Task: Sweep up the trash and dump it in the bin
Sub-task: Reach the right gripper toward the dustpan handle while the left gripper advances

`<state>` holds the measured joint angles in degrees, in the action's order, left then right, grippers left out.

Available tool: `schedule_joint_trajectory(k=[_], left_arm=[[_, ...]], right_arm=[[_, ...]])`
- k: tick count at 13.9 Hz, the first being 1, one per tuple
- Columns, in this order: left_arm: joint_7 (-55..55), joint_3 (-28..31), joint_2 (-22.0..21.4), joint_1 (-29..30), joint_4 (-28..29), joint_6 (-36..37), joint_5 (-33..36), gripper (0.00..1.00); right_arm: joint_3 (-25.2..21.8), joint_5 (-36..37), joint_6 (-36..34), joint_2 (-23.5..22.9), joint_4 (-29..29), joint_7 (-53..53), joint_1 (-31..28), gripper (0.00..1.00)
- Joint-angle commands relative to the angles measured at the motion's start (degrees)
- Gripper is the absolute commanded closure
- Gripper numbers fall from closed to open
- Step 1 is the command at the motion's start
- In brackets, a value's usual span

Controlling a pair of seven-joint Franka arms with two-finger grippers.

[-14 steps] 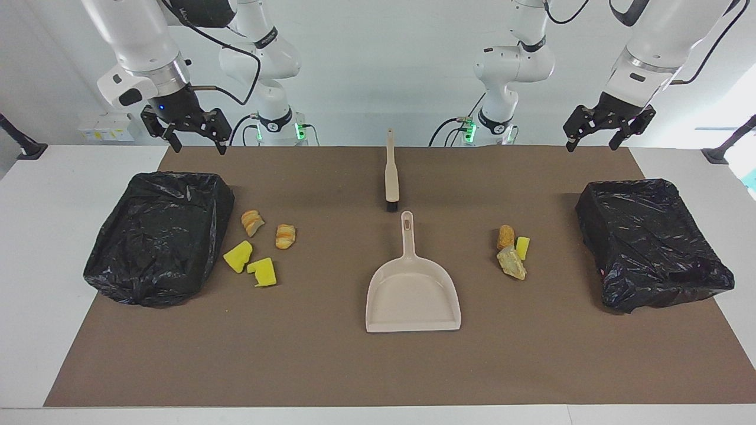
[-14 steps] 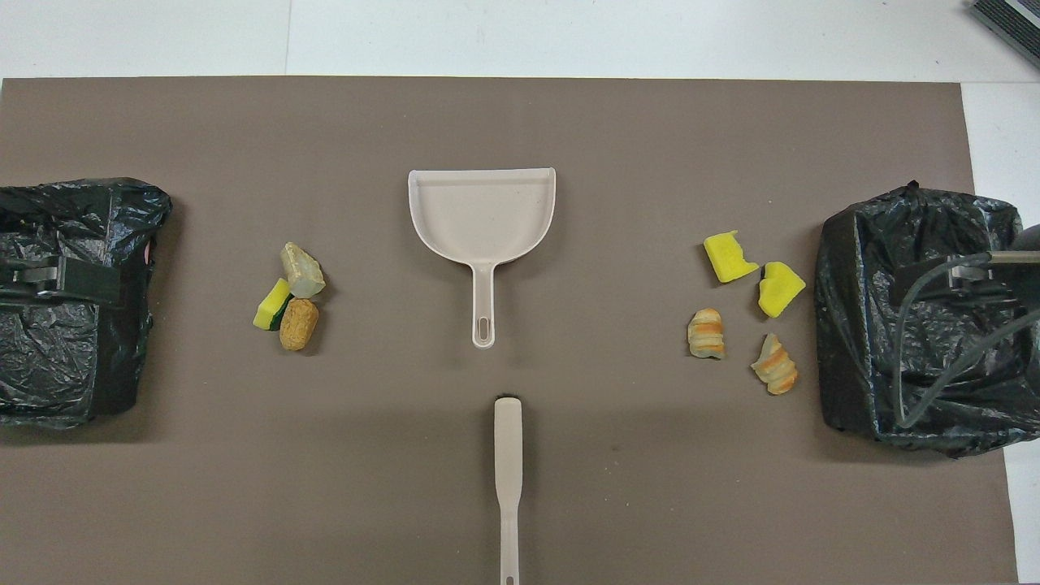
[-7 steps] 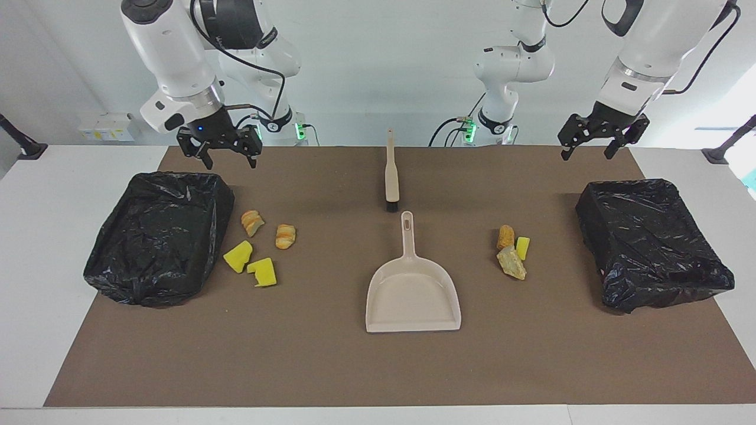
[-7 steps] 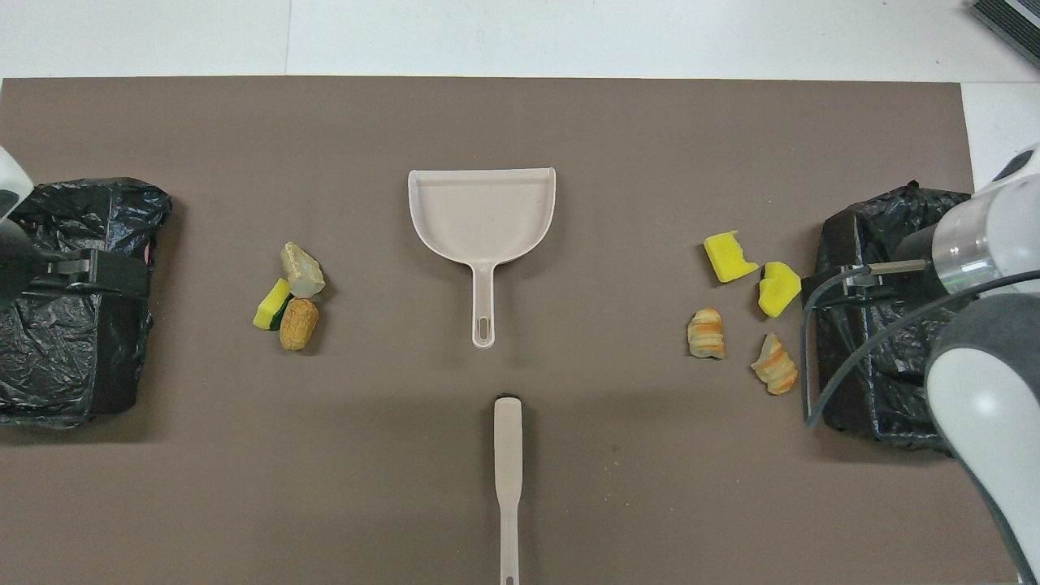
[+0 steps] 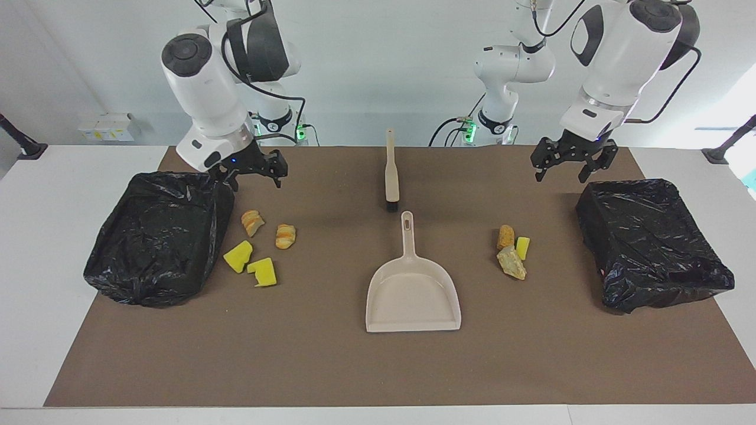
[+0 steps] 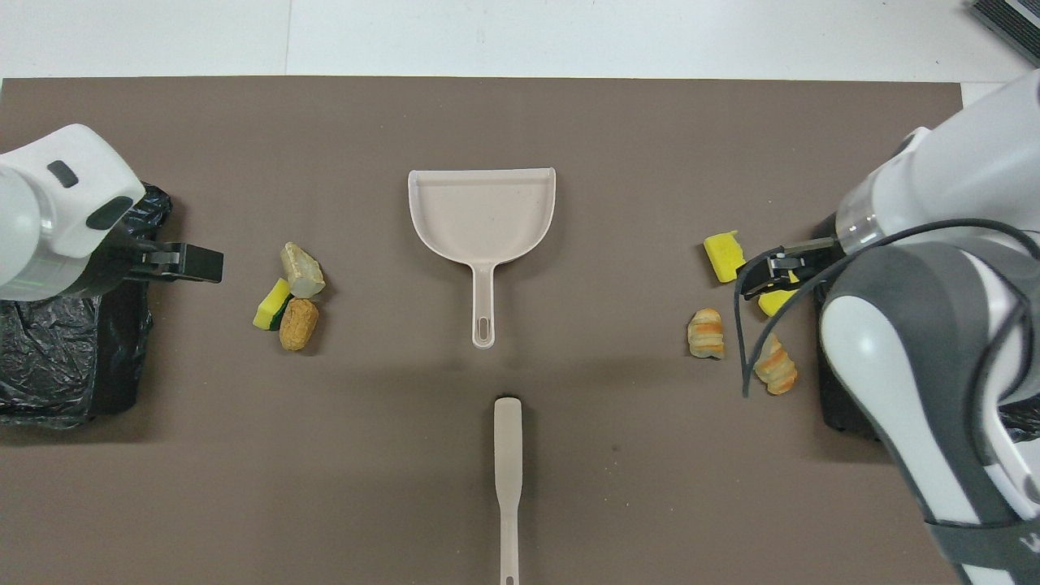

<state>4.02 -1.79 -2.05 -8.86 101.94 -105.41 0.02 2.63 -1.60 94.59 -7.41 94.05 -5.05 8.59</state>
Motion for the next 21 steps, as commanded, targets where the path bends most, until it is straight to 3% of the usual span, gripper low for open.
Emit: schedule_joint_trajectory(k=[1, 6, 10, 15, 18, 21], left_arm=[[0.2, 0.7, 0.7, -2.1, 0.8, -2.3, -0.2, 0.0], [0.5, 0.6, 1.5, -5.1, 1.8, -0.7, -0.2, 0.0], [5.2, 0.6, -7.7, -10.7, 15.0, 3.4, -0.4, 0.0], [5.4, 0.6, -24.0, -18.4, 34.8, 2.1, -5.2, 0.0], [8.0, 0.6, -26.7, -22.8, 38.1, 1.4, -6.4, 0.0], [14.8, 0.6, -26.6, -27.9, 41.6, -6.8, -6.7, 0.0]], right_arm=[[0.0, -0.9, 0.9, -4.6, -4.3, -2.8, 2.4, 0.0], [0.0, -2.5, 8.8, -9.8, -4.6, -8.8, 7.2, 0.0], [0.0, -3.4, 14.2, -12.9, -4.8, -14.6, 10.8, 0.0], [0.4, -4.8, 18.8, -17.3, -6.5, -19.6, 14.0, 0.0], [0.8, -4.8, 18.9, -23.6, -14.0, -25.9, 17.2, 0.0], [0.8, -4.8, 20.7, -27.4, -17.8, -29.7, 20.0, 0.0]])
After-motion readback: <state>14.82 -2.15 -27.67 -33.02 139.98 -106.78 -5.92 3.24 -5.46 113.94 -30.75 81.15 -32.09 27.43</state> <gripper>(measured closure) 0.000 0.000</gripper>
